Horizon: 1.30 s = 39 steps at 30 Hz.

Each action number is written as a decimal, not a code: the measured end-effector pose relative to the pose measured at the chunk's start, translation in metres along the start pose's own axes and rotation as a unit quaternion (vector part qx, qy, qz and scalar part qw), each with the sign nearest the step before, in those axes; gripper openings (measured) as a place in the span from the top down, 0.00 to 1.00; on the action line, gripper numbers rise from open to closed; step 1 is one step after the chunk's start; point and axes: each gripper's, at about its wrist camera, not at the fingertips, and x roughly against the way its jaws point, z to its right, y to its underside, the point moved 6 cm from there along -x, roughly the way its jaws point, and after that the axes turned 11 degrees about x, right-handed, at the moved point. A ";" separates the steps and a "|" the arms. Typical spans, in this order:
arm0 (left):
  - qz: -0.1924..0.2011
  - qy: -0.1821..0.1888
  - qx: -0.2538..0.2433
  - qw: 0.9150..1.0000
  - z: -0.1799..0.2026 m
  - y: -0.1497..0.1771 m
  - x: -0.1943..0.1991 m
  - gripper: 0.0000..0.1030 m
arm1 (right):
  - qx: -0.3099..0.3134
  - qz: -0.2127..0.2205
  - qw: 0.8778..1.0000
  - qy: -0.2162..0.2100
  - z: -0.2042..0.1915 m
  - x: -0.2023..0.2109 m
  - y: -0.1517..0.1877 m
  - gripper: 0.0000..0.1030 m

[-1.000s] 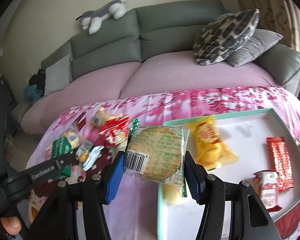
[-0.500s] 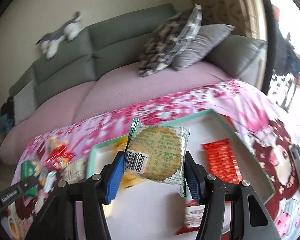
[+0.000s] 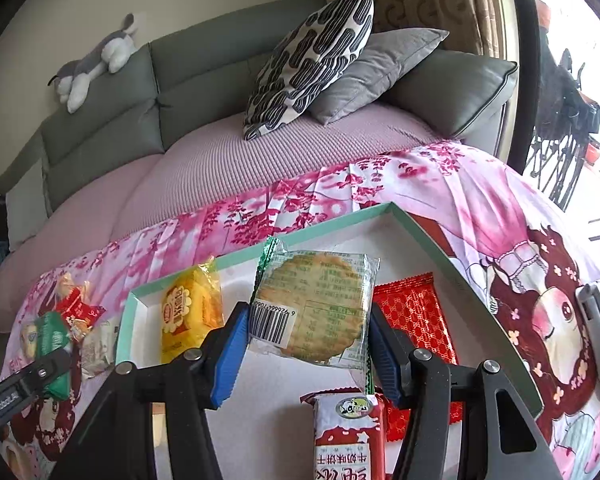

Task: Organize snacks
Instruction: 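Lift both held snacks and carry them over the teal-rimmed tray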

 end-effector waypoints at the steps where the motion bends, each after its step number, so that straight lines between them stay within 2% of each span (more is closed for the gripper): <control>1: -0.002 0.001 -0.004 1.000 0.006 -0.001 -0.004 0.61 | 0.001 -0.001 1.000 -0.002 0.000 -0.002 0.001 0.42; 3: -0.003 0.005 -0.012 1.000 0.016 -0.003 -0.008 0.66 | -0.001 -0.002 1.000 -0.005 0.001 -0.004 0.002 0.42; 7: -0.014 0.008 -0.024 1.000 0.029 -0.001 -0.022 0.66 | -0.005 -0.015 1.000 -0.010 0.002 -0.014 0.006 0.42; 12: -0.030 -0.016 -0.012 0.999 0.010 0.005 -0.025 0.66 | -0.005 -0.019 1.000 -0.015 0.001 -0.019 0.007 0.42; 16: -0.029 -0.022 -0.008 0.999 -0.007 0.010 -0.018 0.66 | -0.003 -0.032 0.999 -0.010 -0.001 -0.021 0.011 0.42; 23: -0.058 -0.023 -0.008 0.998 -0.023 0.030 -0.018 0.63 | -0.002 -0.053 0.999 0.001 0.001 -0.013 0.019 0.42; 28: -0.072 -0.019 -0.016 0.997 -0.024 0.040 -0.021 0.63 | 0.012 -0.064 0.998 0.000 -0.009 -0.009 0.024 0.42; 33: -0.073 -0.010 -0.011 0.997 -0.024 0.038 -0.018 0.63 | 0.021 -0.075 0.997 -0.001 -0.014 -0.010 0.029 0.42; 39: -0.075 -0.009 -0.027 0.997 -0.017 0.041 -0.018 0.63 | 0.022 -0.077 0.997 0.000 -0.015 -0.011 0.029 0.42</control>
